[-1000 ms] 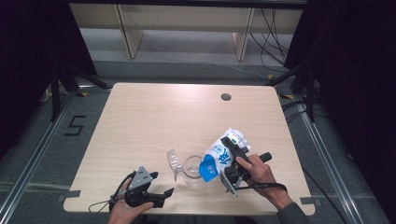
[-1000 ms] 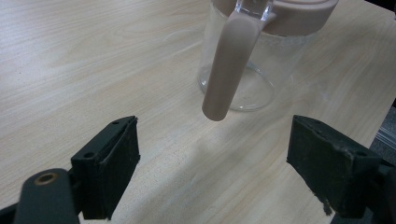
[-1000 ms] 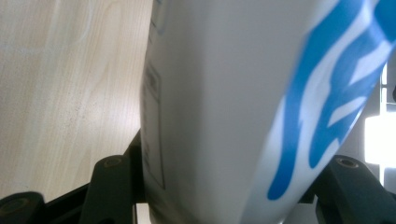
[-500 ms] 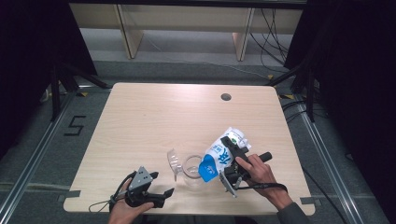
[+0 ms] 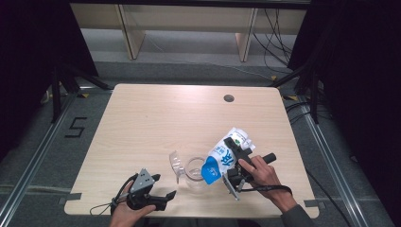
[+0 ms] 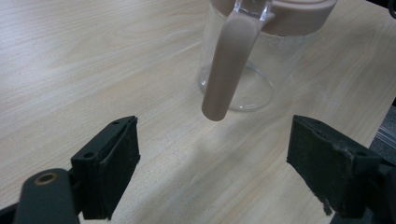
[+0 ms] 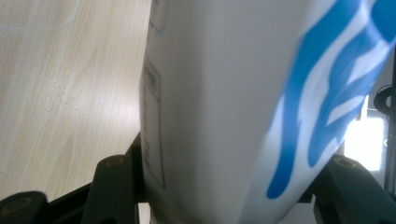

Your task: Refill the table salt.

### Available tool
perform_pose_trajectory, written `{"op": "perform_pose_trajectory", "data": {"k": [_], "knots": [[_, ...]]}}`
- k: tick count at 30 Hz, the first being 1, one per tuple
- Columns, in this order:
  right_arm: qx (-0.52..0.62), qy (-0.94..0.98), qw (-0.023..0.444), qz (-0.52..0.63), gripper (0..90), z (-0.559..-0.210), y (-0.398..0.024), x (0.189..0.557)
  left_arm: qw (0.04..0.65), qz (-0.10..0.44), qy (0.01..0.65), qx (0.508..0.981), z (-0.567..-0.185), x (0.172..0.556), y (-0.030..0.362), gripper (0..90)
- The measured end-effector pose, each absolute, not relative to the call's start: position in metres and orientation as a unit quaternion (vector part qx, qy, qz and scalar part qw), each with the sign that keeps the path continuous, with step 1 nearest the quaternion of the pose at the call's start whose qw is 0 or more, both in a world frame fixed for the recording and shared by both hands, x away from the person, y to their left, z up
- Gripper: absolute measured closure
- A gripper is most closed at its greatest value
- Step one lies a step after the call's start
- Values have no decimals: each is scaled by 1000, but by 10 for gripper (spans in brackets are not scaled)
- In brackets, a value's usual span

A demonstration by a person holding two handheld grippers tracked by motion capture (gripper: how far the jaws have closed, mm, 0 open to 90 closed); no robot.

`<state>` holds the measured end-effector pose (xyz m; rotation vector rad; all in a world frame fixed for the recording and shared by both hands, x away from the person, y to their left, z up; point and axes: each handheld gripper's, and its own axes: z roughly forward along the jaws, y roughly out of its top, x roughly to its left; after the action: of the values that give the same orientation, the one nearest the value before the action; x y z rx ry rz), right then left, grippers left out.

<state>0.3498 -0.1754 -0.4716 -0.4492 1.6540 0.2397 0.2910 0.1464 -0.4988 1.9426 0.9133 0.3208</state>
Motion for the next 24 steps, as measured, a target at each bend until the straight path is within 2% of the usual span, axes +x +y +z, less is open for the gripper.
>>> {"op": "perform_pose_trajectory", "data": {"k": [24], "knots": [[-203,720,658,85,460,-472,-175,351,471,129,368,791,-499,292,147,162]]}}
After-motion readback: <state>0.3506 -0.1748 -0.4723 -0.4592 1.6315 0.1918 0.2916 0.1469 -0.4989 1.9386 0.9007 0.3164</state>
